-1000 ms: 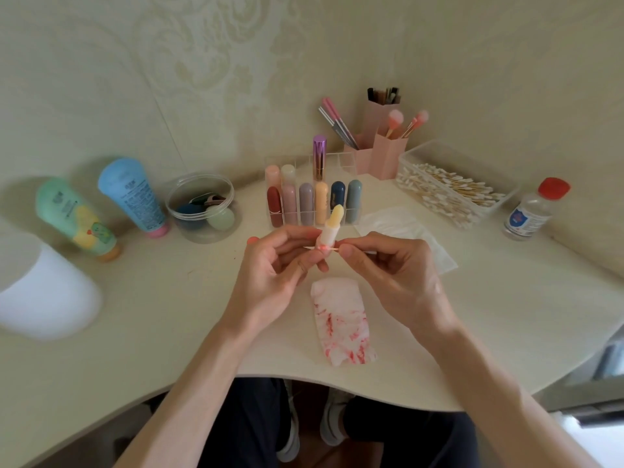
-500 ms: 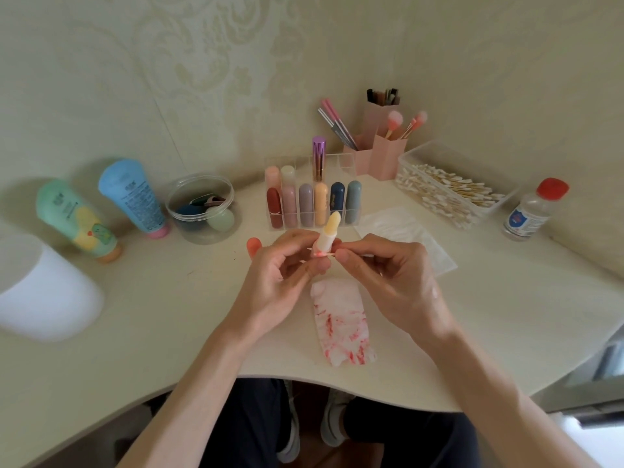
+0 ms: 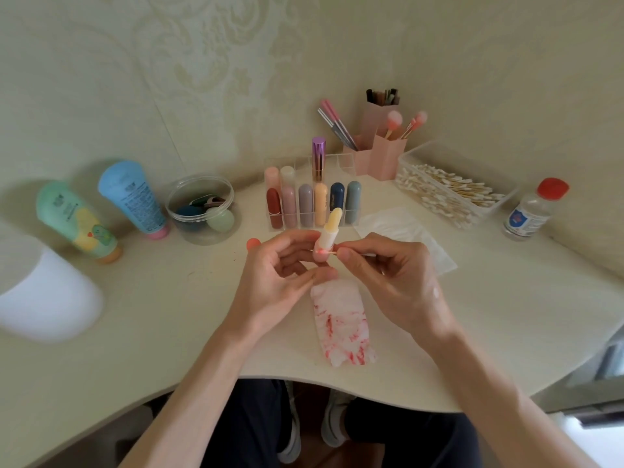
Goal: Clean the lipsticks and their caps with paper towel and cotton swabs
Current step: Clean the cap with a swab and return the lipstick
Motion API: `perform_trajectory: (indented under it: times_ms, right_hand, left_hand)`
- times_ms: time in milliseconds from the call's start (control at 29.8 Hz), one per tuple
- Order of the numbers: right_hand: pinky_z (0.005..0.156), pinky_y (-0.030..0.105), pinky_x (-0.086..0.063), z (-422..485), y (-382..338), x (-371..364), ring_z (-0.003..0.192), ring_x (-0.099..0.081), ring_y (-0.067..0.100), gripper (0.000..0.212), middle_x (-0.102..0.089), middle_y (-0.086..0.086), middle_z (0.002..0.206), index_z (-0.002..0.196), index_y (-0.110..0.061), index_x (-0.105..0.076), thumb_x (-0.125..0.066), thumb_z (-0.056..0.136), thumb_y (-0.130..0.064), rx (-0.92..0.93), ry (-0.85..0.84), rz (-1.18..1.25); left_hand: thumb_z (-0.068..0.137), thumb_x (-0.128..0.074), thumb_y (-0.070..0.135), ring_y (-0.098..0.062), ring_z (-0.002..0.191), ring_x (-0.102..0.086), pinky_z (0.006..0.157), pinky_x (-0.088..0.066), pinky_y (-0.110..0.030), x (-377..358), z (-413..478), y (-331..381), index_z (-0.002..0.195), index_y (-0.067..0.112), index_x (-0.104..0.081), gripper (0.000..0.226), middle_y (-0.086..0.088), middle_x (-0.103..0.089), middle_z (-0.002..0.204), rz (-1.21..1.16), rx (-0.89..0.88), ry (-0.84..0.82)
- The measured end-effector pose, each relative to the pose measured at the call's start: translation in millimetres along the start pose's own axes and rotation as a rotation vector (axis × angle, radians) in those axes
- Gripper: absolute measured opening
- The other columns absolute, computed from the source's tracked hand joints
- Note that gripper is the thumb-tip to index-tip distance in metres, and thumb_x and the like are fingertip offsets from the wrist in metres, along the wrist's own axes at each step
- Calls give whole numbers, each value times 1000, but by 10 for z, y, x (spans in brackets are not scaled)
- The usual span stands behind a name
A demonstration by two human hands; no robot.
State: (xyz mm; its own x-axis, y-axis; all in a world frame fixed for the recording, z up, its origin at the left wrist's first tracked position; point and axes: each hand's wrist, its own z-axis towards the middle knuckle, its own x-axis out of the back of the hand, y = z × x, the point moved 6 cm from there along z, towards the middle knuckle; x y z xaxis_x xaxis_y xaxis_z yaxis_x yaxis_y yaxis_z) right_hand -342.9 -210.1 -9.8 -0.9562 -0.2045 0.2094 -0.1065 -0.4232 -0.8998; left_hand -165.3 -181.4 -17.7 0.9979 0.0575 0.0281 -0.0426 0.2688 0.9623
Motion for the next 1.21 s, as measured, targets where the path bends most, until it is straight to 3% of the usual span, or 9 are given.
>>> perform_trajectory:
  times_ms: [201,335,436,536,637,771,905,1073,1207]
  right_hand:
    - [65,47,-44,-4,3,-19,70,-57,34,12,-74,1,81,104,-12,-83,-75,96,-11,8,-6,-12]
    - [66,48,-43,-10,0,-11,72,-58,36,12,-75,1,83,104,-13,-83,-75,96,-10,1,-7,-2]
    - [66,50,-45,-8,-9,-15,72,-59,37,13,-76,-1,84,105,-15,-83,-75,96,-11,14,-5,4]
    - [67,56,-47,-2,-7,-2,75,-61,42,14,-78,1,87,107,-17,-83,-74,97,-13,25,-5,21]
    - [67,56,-46,-1,11,8,74,-60,40,14,-77,1,86,107,-16,-83,-74,97,-12,17,-1,18]
    - [65,49,-45,-15,16,-7,71,-59,37,12,-75,2,83,105,-13,-83,-75,96,-11,18,-12,-2]
    - [63,27,-41,-26,-4,-56,67,-54,26,11,-73,3,80,104,-11,-83,-75,96,-10,30,-49,-27]
    - [63,24,-39,-22,-3,-32,66,-51,24,11,-70,3,77,104,-10,-83,-75,96,-10,36,-30,-17]
    - [63,27,-41,-25,-6,-32,67,-53,25,11,-72,2,79,104,-12,-83,-75,96,-10,37,-32,-30]
  left_hand:
    - [84,-78,8,-12,88,-75,73,-51,-13,6,21,-83,115,4,-72,32,-2,-79,103,-16,22,-9]
    - [91,-71,7,-5,80,-65,69,-47,-15,-11,23,-66,124,4,-71,33,-4,-70,105,5,-4,-48]
    - [85,-75,10,-11,76,-70,63,-50,-20,9,15,-30,118,12,-72,33,-1,-76,95,-50,11,11]
    - [81,-79,12,-23,76,-75,59,-54,-25,36,13,0,106,8,-71,26,-8,-79,94,-97,19,53]
    - [84,-78,11,-24,82,-76,64,-55,-25,17,3,5,108,7,-72,25,-8,-79,98,-66,14,18]
    - [71,-88,13,-19,88,-75,77,-56,-21,14,-2,4,110,11,-72,42,-4,-79,99,18,8,17]
    - [77,-84,16,-17,93,-76,83,-56,-21,8,-1,-18,108,12,-73,33,0,-79,101,51,7,10]
    - [90,-72,14,-9,100,-71,83,-50,-14,-13,1,-3,120,4,-72,32,-6,-70,116,112,-31,-60]
    - [84,-76,15,-7,91,-71,81,-52,-16,0,4,16,121,11,-73,38,-6,-75,106,66,-18,-17]
